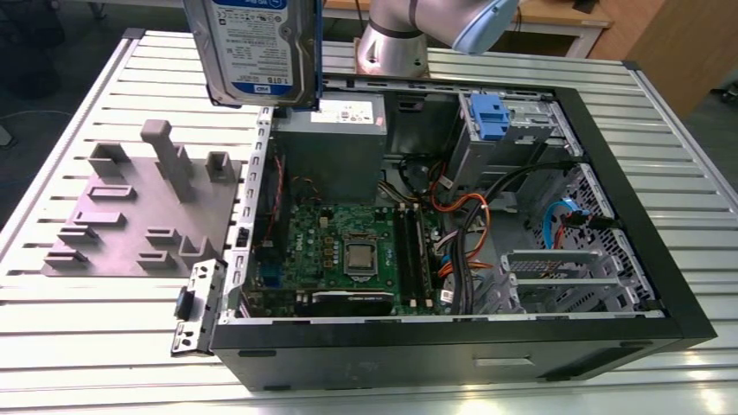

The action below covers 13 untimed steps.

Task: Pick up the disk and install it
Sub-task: 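Pick up the disk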

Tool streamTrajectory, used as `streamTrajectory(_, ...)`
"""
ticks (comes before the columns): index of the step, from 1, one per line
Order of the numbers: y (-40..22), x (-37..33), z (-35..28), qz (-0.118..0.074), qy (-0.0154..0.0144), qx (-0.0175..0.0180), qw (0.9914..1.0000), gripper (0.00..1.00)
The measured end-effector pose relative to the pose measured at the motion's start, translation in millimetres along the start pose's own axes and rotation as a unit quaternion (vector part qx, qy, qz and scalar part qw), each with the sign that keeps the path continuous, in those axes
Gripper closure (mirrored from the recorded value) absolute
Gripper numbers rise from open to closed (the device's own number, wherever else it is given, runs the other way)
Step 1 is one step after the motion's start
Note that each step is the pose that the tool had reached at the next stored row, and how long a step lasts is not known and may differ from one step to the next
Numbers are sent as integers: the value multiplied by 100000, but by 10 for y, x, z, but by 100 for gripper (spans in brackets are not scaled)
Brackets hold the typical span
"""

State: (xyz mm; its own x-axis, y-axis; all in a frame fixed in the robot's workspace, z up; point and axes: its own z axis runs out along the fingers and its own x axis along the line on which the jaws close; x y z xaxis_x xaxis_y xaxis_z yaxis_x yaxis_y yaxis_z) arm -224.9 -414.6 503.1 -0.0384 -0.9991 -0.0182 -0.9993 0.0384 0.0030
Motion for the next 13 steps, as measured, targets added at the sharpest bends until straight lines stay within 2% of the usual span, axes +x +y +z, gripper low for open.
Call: streamTrajectory(13, -4, 0, 0, 0, 0, 0, 100000, 63)
